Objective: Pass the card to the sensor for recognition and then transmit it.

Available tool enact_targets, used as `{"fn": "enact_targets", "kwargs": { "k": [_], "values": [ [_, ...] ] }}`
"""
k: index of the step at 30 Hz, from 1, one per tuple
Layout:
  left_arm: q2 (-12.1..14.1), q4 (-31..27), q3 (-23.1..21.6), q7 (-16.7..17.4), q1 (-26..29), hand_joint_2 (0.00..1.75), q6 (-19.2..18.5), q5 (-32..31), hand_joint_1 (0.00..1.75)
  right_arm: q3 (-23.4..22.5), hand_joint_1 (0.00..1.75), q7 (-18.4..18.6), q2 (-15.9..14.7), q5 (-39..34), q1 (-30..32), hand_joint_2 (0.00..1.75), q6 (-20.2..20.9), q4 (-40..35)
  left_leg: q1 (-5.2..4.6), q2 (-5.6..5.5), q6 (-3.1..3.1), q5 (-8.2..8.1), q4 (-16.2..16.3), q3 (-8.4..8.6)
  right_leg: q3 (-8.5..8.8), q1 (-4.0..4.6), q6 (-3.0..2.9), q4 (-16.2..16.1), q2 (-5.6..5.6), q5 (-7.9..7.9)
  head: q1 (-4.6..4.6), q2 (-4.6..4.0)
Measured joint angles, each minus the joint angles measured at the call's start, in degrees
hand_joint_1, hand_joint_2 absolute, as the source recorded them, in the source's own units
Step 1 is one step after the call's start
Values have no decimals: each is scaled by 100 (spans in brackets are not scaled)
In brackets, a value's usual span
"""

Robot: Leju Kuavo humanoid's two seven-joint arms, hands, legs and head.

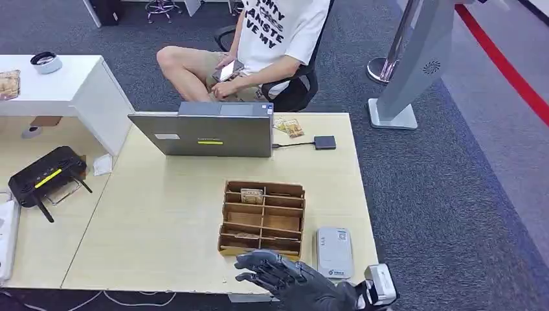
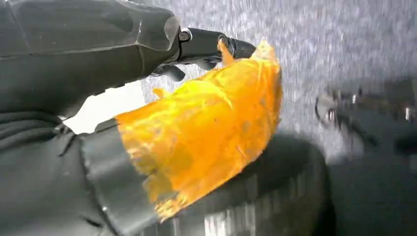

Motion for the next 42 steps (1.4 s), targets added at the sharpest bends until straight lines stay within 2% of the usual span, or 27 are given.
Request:
{"fn": "enact_targets", "kwargs": {
  "k": [1, 3, 4, 5, 7, 8, 9, 10, 12, 14, 16, 21, 26, 34, 42],
  "values": [
    [35, 0, -72, -256, 1, 0, -106, -270, 0, 24, 0, 89, 17, -56, -28, 0, 54, 6, 0, 1, -1, 1, 0, -1, -1, 1, 0, 1, 1, 0, -2, 0],
    [101, 4, -578, -1310, -23, 0, -571, -1405, 0, 180, 0, 289, 105, -210, -252, 0, 169, 131, 1, 5, -8, 6, 0, 3, -5, 2, -3, 3, 5, 2, -4, 0],
    [76, 9, -1100, -1696, -74, 0, -821, -1897, 0, 288, 0, 350, 220, -271, -405, 0, 162, 237, 1, 4, -7, 10, 0, 6, -5, 2, -4, 3, 4, 4, -4, 0],
    [13, 11, -1698, -1825, -125, 0, -956, -2092, 0, 385, 0, 389, 335, -332, -553, 0, 145, 381, 1, 6, -4, 15, 0, 6, -4, 2, -3, 4, 4, 10, -2, 0],
    [-50, 9, -3228, -1842, -148, 0, -929, -2131, 0, 575, 0, 429, 532, -402, -800, 0, 92, 591, 2, -3, -8, 19, 0, 8, -2, 3, -7, 4, 18, 21, 13, 0],
    [29, 9, -4157, -1859, -159, 0, -887, -2133, 0, 658, 0, 429, 619, -420, -885, 0, 52, 685, 0, 7, -12, 21, 0, 7, -3, 0, -7, 5, 16, 21, -4, 0],
    [100, 9, -5355, -1855, -184, 0, -830, -2133, 0, 741, 0, 431, 706, -448, -968, 0, 15, 783, -2, -11, -5, 26, -2, 6, -3, -8, -4, 5, 5, 20, -4, 0],
    [166, 9, -6316, -1826, -244, 0, -776, -2133, 0, 807, 0, 431, 770, -463, -1034, 0, -24, 857, -3, -34, -5, 30, -3, 1, -1, -10, -4, 6, -14, 19, -2, 0],
    [260, 9, -7983, -1883, -365, 0, -698, -2131, 0, 918, 0, 357, 846, -461, -1135, 0, -52, 974, -2, -45, -3, 34, -3, -7, 5, -10, -3, 7, -36, 18, -2, 0],
    [260, -2, -8941, -1988, -545, 0, -610, -2120, 0, 973, 0, 180, 848, -405, -1179, 0, -13, 1079, 6, -69, 9, 47, -3, -33, 1, -5, 3, 3, -61, 23, 13, 0],
    [254, -2, -9580, -2012, -676, 0, -527, -2102, 0, 1019, 0, 38, 848, -343, -1221, 0, 37, 1202, 4, -71, 9, 47, -2, -41, 0, -8, 9, 2, -62, 28, 4, 0],
    [221, -9, -10547, -2025, -865, 0, -394, -2076, 0, 1112, 0, -8, 857, -352, -1344, 0, 64, 1360, 3, -74, 10, 46, 0, -47, -3, -8, 11, -2, -63, 29, 4, 0],
    [153, -30, -11131, -1984, -948, 0, -350, -2072, 0, 1187, 0, 29, 924, -439, -1471, 0, 66, 1482, 1, -73, 9, 46, 0, -49, -8, -2, 10, -2, -63, 28, 4, 0],
    [79, -59, -11635, -1975, -980, 0, -302, -2070, 0, 1283, 0, 57, 1016, -531, -1632, 0, 46, 1617, 10, -73, 5, 49, 0, -51, -11, 4, 9, -1, -63, 28, 7, 0],
    [65, -68, -11871, -1966, -1026, 0, -271, -2059, 0, 1322, 0, 60, 1047, -566, -1708, 0, 15, 1683, 10, -73, 5, 49, 0, -51, -11, 4, 9, 0, -63, 28, 9, 0]
  ]
}}
